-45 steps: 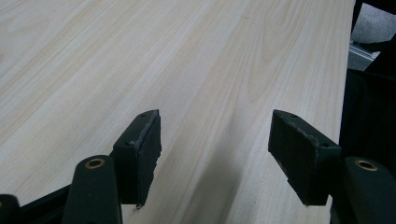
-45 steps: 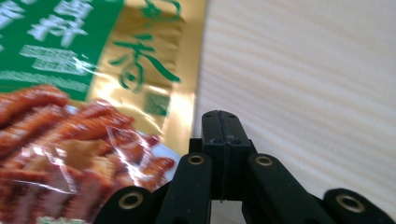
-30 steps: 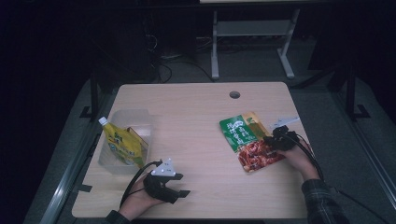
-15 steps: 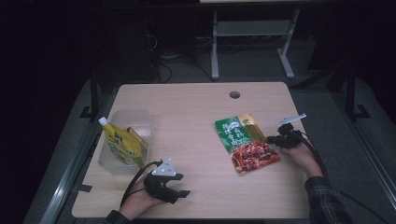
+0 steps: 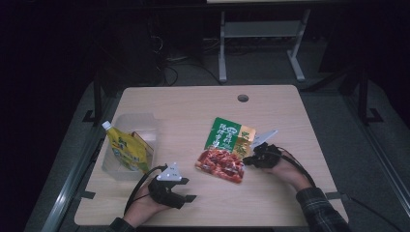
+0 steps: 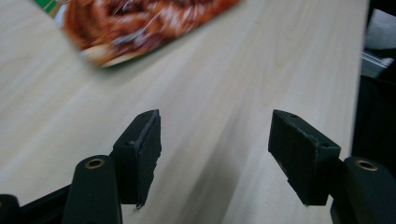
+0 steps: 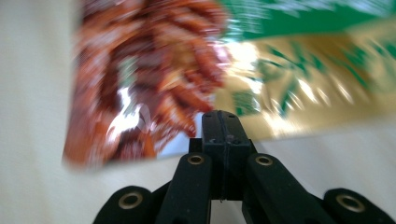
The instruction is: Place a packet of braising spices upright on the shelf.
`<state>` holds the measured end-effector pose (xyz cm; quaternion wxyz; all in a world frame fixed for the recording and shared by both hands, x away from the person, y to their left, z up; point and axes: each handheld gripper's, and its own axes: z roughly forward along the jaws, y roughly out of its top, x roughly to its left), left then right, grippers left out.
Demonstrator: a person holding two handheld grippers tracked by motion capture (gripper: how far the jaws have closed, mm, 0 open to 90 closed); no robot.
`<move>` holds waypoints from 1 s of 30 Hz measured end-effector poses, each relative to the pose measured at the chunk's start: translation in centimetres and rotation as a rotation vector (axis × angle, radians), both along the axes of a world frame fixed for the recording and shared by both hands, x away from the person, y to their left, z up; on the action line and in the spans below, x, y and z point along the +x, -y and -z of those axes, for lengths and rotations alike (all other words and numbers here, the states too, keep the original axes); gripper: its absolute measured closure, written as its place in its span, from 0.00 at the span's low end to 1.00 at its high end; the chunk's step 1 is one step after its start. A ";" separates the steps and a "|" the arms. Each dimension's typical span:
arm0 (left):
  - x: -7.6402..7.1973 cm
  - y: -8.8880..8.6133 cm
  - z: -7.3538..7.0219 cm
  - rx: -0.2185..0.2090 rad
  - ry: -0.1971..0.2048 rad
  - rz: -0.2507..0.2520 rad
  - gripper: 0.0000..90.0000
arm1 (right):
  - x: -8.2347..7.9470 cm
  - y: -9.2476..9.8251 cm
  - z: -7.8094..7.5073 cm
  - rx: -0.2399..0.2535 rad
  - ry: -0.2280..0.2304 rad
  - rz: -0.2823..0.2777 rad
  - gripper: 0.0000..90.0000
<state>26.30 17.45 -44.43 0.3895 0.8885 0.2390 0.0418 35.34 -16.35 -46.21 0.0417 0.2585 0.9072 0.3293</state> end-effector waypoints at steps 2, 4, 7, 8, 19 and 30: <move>1.1 0.4 -0.4 -0.016 0.021 -0.057 0.37 | -0.4 -1.3 0.0 -0.010 0.014 -0.050 1.00; 2.4 0.7 -0.8 -0.019 0.032 -0.106 0.37 | -0.5 -1.7 0.0 -0.008 0.018 -0.055 1.00; 4.7 1.7 -1.2 -0.012 0.035 -0.167 0.36 | -0.6 -1.3 -0.3 -0.001 0.035 -0.027 0.91; 5.5 2.2 -1.2 -0.010 0.042 -0.178 0.35 | -0.6 -1.1 -0.5 0.012 0.029 -0.001 0.88; 13.4 7.2 2.1 0.081 -0.042 -0.275 0.27 | -1.0 2.0 -0.9 0.047 0.068 0.141 0.44; 13.0 8.9 2.0 0.110 0.035 -0.251 0.77 | -0.7 3.4 -1.7 0.083 0.102 0.245 0.32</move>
